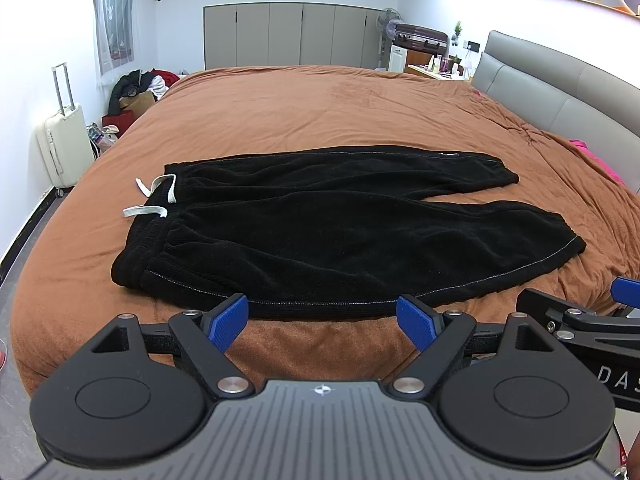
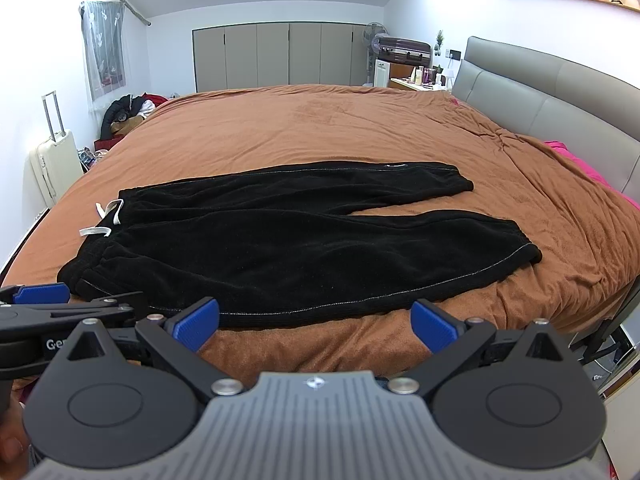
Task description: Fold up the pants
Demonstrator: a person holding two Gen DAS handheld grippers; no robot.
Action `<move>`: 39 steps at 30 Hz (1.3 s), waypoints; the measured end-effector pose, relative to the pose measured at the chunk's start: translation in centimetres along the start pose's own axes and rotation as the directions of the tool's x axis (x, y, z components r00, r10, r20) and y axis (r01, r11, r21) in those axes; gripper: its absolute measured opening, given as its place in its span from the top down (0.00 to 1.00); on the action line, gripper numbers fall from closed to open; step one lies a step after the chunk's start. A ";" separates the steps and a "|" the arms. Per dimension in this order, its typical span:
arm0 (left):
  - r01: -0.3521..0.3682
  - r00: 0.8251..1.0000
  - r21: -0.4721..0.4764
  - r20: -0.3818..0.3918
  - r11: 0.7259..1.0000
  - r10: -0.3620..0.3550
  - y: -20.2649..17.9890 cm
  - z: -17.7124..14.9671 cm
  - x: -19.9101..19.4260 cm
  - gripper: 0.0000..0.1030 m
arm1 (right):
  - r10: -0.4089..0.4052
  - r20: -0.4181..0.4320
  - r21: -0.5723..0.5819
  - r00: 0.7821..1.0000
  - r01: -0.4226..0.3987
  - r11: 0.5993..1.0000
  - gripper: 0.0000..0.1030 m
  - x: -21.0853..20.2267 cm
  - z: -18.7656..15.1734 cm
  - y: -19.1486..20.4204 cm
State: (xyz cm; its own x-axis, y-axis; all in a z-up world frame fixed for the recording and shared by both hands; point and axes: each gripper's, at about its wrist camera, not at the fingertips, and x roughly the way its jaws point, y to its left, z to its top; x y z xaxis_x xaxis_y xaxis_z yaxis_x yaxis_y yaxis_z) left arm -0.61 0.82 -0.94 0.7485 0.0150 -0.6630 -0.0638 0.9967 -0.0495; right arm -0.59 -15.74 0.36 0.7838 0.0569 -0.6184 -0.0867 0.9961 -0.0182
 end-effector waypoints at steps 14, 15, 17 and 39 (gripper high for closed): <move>-0.001 1.000 0.001 0.001 1.000 0.001 0.0 0.0 0.0 0.05 | 0.001 0.000 0.001 1.000 -0.001 1.000 0.05 0.0 0.0 -0.1; -0.001 1.000 0.000 0.000 1.000 0.001 -0.1 0.1 0.0 0.05 | 0.001 0.000 0.001 1.000 -0.001 1.000 0.05 0.0 0.0 -0.1; -0.001 1.000 0.000 0.000 1.000 0.001 0.0 0.1 0.0 0.05 | 0.001 0.000 0.001 1.000 -0.001 1.000 0.05 0.0 0.0 0.0; 0.048 0.998 -0.026 -0.037 0.999 -0.049 1.9 0.4 4.1 0.05 | 0.015 0.032 0.058 0.999 -0.017 0.998 0.05 3.0 0.4 -3.0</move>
State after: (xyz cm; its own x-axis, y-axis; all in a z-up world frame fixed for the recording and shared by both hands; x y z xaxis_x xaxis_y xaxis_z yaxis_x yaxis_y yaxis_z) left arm 2.61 2.79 -3.44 0.7256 -0.0370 -0.6871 -0.0447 0.9939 -0.1007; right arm 2.30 -18.52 -1.11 0.8015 0.0740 -0.5935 -0.0640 0.9972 0.0379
